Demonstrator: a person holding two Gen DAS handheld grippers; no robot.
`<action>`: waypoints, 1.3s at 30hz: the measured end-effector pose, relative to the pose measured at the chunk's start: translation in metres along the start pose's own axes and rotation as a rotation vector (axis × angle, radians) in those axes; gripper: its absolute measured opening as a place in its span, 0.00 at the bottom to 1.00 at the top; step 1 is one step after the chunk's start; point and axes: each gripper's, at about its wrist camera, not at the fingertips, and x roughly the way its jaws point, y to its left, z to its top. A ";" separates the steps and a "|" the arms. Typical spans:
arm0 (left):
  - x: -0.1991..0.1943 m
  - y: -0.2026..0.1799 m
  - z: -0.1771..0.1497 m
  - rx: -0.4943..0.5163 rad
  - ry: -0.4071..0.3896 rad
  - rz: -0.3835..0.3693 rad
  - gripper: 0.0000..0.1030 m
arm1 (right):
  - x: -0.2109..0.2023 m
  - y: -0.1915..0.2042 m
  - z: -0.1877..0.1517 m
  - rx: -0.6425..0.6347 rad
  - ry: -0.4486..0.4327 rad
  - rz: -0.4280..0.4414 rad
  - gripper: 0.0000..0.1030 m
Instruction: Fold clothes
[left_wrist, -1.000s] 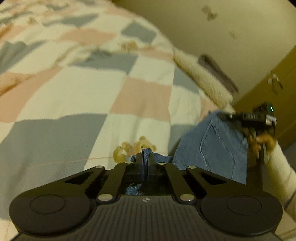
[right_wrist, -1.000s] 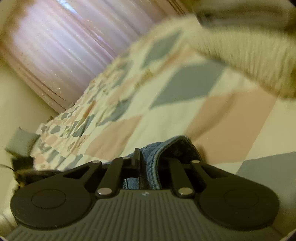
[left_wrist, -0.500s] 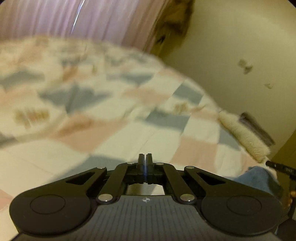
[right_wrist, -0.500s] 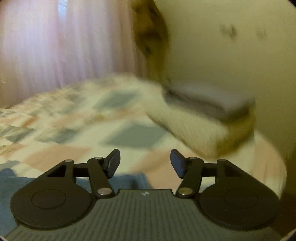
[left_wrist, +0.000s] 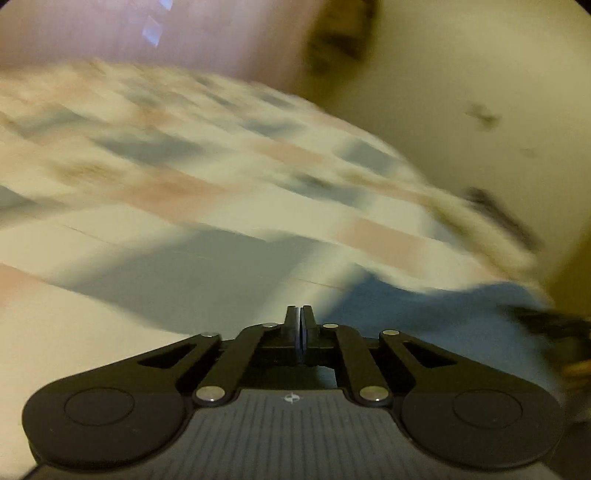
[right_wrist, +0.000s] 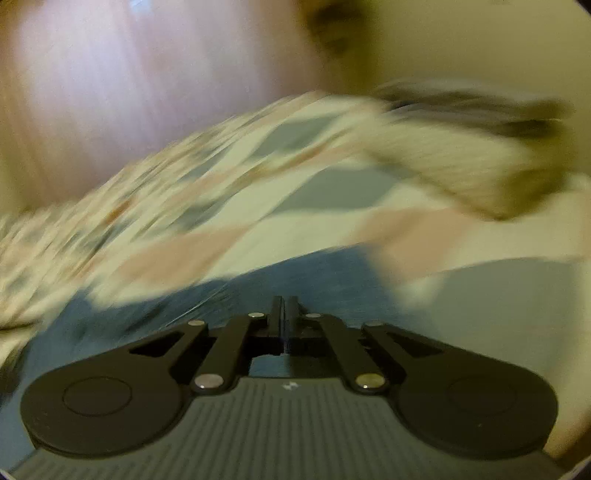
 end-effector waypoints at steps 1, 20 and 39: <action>-0.018 0.013 -0.003 -0.012 -0.015 0.047 0.06 | -0.014 -0.001 -0.001 0.013 -0.029 -0.022 0.20; -0.317 0.183 -0.187 -0.419 -0.220 0.649 0.07 | -0.074 0.146 -0.106 -0.054 -0.007 0.112 0.57; -0.295 0.041 -0.162 -0.305 0.011 0.770 0.46 | -0.122 0.190 -0.139 -0.061 0.012 0.042 0.85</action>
